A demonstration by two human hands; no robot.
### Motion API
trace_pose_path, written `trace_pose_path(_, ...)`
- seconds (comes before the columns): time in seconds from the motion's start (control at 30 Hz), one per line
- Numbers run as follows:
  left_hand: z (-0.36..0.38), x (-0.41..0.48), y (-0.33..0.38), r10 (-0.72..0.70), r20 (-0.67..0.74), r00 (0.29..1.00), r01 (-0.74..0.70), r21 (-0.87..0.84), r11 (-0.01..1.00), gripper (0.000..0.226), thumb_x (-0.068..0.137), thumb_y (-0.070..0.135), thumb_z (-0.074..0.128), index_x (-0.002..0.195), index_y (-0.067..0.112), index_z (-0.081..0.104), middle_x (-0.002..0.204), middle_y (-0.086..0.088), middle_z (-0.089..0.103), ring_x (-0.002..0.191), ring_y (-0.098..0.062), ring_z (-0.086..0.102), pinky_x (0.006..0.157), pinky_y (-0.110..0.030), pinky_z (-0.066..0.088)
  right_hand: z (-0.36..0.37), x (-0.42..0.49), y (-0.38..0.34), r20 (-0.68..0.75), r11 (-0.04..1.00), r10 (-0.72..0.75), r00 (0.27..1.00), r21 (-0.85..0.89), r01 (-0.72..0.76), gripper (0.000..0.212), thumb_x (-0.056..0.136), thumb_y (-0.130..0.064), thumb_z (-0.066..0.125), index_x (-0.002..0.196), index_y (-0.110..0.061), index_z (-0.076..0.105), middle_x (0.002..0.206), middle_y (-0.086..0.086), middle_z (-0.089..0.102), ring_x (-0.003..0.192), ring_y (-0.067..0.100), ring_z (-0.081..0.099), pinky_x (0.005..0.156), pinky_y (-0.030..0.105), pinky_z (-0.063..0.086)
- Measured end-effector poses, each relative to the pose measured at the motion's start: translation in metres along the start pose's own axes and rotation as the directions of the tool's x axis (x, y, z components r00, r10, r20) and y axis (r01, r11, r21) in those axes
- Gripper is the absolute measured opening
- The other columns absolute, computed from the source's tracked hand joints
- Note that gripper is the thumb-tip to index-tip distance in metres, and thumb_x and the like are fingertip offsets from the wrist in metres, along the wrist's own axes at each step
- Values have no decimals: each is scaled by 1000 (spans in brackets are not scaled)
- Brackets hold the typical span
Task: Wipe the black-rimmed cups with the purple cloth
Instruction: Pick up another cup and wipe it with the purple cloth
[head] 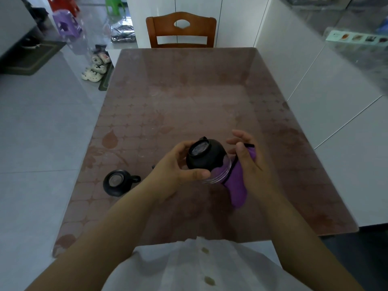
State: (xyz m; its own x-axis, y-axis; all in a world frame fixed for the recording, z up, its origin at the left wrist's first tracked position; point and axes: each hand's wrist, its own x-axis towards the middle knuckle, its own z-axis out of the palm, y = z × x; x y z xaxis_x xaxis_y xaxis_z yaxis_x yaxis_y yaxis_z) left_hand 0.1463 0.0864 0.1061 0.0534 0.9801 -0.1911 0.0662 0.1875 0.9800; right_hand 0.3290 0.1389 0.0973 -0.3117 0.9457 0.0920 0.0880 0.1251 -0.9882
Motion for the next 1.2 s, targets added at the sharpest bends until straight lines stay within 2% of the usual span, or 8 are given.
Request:
trace_pose_path(0.23,6,-5,4,85,29,996,-88,110,990,72,55,34,84,117,35,47,119,19,57,109,5,56,90,-12,48,26,-4,-22,146,998,28,989,49,-36,36,83,-50,39,112,-33,53,114,-7,58,96,-7,58,74,9,46)
trace_pose_path(0.47,3,-6,2,91,141,986,-107,109,988,72,57,26,81,121,34,47,124,16,56,120,-2,53,102,-22,44,18,-7,-13,101,930,196,975,298,-218,30,87,-54,42,106,-42,62,127,-1,57,118,17,56,104,44,43)
trace_pose_path(0.57,4,-5,-4,90,90,992,-105,175,979,80,55,41,87,123,35,45,125,20,54,119,4,51,100,-17,43,19,-14,-28,69,996,72,995,54,-75,37,90,-57,28,118,-43,48,127,-17,49,116,-11,46,103,20,40)
trace_pose_path(0.7,9,-8,-4,143,81,986,-158,242,957,75,54,49,77,121,40,43,124,21,55,117,4,53,98,-18,44,30,-16,-33,134,893,-83,987,-430,134,45,93,-51,27,134,-35,36,144,-6,37,130,7,35,105,25,31)
trace_pose_path(0.8,5,-9,-6,133,104,986,-149,164,975,79,53,43,83,123,35,47,124,14,58,119,-5,55,105,-32,44,28,-7,-34,36,979,84,996,-187,-76,55,87,-60,29,132,-29,40,133,-4,48,117,7,47,102,26,38)
trace_pose_path(0.93,1,-10,-7,100,146,984,-106,34,994,83,51,49,86,122,31,48,124,14,62,121,-10,56,100,-28,47,20,-6,-24,80,931,340,937,112,-347,54,88,-61,28,126,-29,50,130,1,55,120,17,52,107,43,39)
trace_pose_path(1.07,0,-11,-10,12,131,991,-1,-85,996,85,50,52,85,121,23,46,118,10,66,113,-10,61,86,-20,50,24,-11,-16,111,878,305,946,352,-325,31,98,-37,31,111,-26,56,119,12,59,108,24,59,94,39,49)
trace_pose_path(1.2,4,-11,-6,-3,78,997,4,-19,1000,74,62,59,73,123,26,48,121,9,60,110,-4,61,84,-12,47,27,-10,-14,19,890,221,975,405,-210,31,85,-42,40,111,-29,53,115,7,59,102,19,60,92,37,49)
